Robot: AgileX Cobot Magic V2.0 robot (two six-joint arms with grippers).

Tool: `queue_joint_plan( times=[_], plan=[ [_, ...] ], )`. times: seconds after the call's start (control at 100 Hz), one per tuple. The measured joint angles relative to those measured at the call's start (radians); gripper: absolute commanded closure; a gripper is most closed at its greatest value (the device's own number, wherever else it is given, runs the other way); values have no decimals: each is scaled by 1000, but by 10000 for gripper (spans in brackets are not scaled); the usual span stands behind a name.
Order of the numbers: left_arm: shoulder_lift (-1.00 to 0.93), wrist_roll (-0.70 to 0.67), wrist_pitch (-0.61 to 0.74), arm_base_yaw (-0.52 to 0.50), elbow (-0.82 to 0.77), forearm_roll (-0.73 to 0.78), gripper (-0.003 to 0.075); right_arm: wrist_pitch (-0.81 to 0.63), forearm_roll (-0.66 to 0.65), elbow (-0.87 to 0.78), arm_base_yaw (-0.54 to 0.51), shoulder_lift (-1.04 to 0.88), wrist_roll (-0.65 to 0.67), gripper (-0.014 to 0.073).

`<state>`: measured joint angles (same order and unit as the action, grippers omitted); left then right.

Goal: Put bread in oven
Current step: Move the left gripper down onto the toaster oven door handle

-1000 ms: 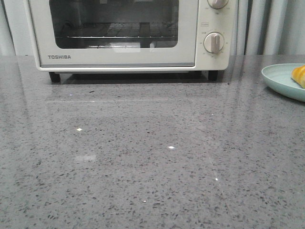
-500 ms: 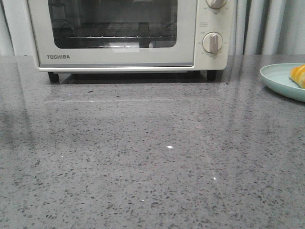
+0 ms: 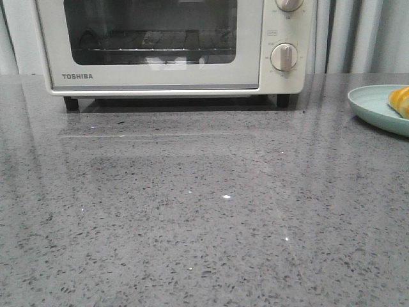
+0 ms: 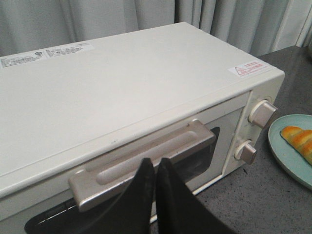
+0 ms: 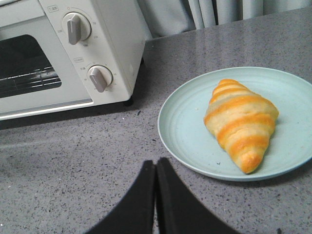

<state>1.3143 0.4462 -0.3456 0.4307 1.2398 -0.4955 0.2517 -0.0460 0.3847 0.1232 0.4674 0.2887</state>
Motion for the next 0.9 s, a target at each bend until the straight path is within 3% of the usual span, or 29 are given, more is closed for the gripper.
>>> queue_joint_plan(
  times=[0.44, 0.9],
  plan=[
    [137, 77, -7, 39, 72, -24, 741, 9, -24, 0, 0, 0, 0, 641],
    [179, 81, 114, 39, 72, -26, 741, 12, -26, 0, 0, 0, 0, 641]
  ],
)
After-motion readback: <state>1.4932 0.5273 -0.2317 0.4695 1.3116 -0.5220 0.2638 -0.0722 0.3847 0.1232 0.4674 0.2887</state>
